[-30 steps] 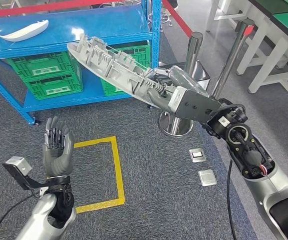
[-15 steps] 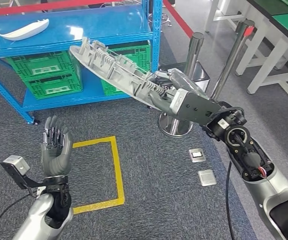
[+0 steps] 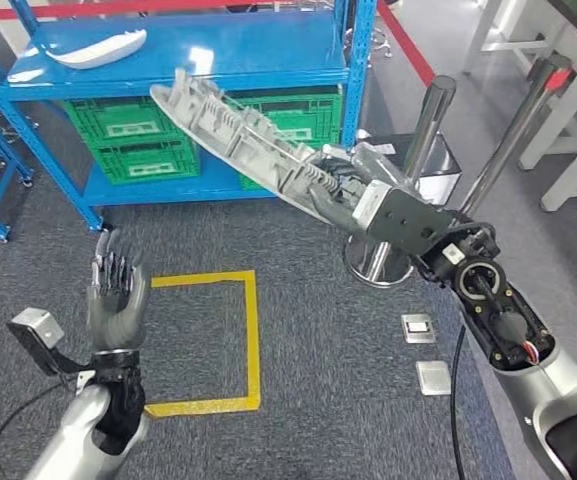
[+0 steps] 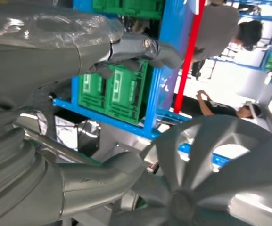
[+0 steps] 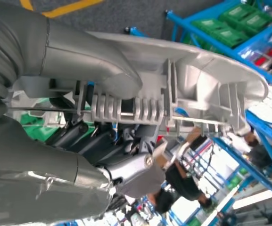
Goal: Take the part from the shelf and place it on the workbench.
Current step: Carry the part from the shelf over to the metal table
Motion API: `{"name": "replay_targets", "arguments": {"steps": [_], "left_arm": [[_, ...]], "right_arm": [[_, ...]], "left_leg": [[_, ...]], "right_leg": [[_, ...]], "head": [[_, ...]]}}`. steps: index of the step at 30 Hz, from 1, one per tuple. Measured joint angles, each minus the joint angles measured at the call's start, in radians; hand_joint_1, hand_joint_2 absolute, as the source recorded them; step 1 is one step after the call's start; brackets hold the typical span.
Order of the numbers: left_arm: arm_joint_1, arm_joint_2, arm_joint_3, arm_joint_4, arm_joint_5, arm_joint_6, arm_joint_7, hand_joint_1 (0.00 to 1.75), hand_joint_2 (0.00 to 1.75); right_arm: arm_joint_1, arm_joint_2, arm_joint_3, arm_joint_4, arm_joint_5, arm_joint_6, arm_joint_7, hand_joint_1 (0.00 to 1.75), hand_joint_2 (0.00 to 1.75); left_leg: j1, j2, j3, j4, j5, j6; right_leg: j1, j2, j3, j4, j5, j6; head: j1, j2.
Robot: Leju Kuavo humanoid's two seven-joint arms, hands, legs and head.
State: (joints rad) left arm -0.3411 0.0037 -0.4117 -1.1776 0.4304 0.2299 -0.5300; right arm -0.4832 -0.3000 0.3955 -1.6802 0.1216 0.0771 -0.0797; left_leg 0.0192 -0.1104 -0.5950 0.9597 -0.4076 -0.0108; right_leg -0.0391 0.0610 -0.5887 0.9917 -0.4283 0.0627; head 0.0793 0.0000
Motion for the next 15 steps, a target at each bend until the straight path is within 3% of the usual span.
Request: {"name": "replay_targets", "arguments": {"steps": [1,2,3,4,6,8,9,10,11,13,15], "left_arm": [[0.001,0.001,0.0,-0.001,0.0,0.0,0.0,0.0,1.75],[0.002,0.003,0.0,-0.002,0.0,0.002,0.0,0.0,1.75],[0.002,0.004,0.0,-0.002,0.0,0.003,-0.001,0.0,1.75],[0.001,0.006,0.0,-0.003,0.0,0.004,-0.001,0.0,1.75],[0.001,0.007,0.0,-0.004,0.0,0.006,-0.001,0.0,1.75],[0.003,0.008,0.0,-0.004,0.0,0.007,-0.001,0.0,1.75],[0.004,0.008,0.0,-0.004,0.0,0.007,-0.001,0.0,1.75],[0.004,0.008,0.0,-0.004,0.0,0.007,-0.001,0.0,1.75],[0.004,0.009,0.0,-0.005,0.0,0.007,-0.001,0.0,1.75],[0.001,0.01,0.0,-0.009,0.0,0.007,-0.001,0.0,1.75],[-0.001,0.011,0.0,-0.012,0.0,0.007,-0.001,0.0,1.75]], "right_arm": [[0.0,0.002,0.001,0.001,0.0,-0.001,-0.001,1.75,1.75],[0.0,0.004,0.001,0.002,0.001,-0.001,-0.001,1.75,1.75],[0.0,0.006,0.001,0.002,0.001,-0.001,-0.001,1.75,1.75],[-0.001,0.007,0.001,0.002,0.002,-0.001,-0.002,1.75,1.75],[-0.001,0.009,-0.001,0.003,0.002,-0.001,-0.004,1.75,1.75],[-0.001,0.011,0.0,0.006,0.003,-0.001,-0.005,1.75,1.75],[-0.001,0.012,0.0,0.007,0.003,-0.001,-0.006,1.75,1.75],[-0.001,0.013,0.0,0.007,0.003,-0.001,-0.006,1.75,1.75],[-0.002,0.013,0.0,0.007,0.004,0.0,-0.006,1.75,1.75],[-0.003,0.014,0.0,0.008,0.006,0.0,-0.006,1.75,1.75],[-0.005,0.014,0.0,0.01,0.007,0.002,-0.007,1.75,1.75]], "left_leg": [[0.001,-0.009,-0.003,-0.002,0.002,-0.005],[0.002,-0.003,-0.005,0.001,0.0,-0.01],[0.0,0.017,-0.015,0.02,-0.01,-0.014],[-0.002,0.044,-0.036,0.061,-0.03,-0.018],[-0.004,0.095,-0.109,0.2,-0.088,-0.023],[-0.005,0.103,-0.173,0.307,-0.115,-0.019],[-0.008,0.104,-0.176,0.305,-0.102,-0.013],[-0.012,0.108,-0.156,0.259,-0.07,-0.003],[-0.02,0.12,-0.12,0.184,-0.031,0.011],[-0.042,0.163,-0.054,0.049,0.018,0.04],[-0.055,0.175,-0.035,0.004,0.026,0.051]], "right_leg": [[0.001,-0.011,-0.001,0.003,-0.001,-0.008],[0.002,-0.022,0.001,0.002,-0.001,-0.016],[0.002,-0.034,0.003,0.002,-0.002,-0.024],[0.003,-0.045,0.005,0.0,-0.002,-0.032],[0.01,-0.068,0.007,0.0,-0.006,-0.043],[0.018,-0.09,0.009,0.0,-0.009,-0.049],[0.023,-0.101,0.011,0.0,-0.011,-0.052],[0.029,-0.112,0.015,-0.001,-0.014,-0.055],[0.033,-0.123,0.02,-0.001,-0.017,-0.057],[0.042,-0.143,0.026,-0.002,-0.023,-0.057],[0.044,-0.163,0.029,-0.004,-0.028,-0.053]], "head": [[-0.002,0.0],[-0.005,0.0],[-0.011,0.0],[-0.016,0.0],[-0.025,0.0],[-0.027,0.0],[-0.028,0.0],[-0.029,0.0],[-0.029,0.0],[-0.027,0.0],[-0.027,0.0]]}}
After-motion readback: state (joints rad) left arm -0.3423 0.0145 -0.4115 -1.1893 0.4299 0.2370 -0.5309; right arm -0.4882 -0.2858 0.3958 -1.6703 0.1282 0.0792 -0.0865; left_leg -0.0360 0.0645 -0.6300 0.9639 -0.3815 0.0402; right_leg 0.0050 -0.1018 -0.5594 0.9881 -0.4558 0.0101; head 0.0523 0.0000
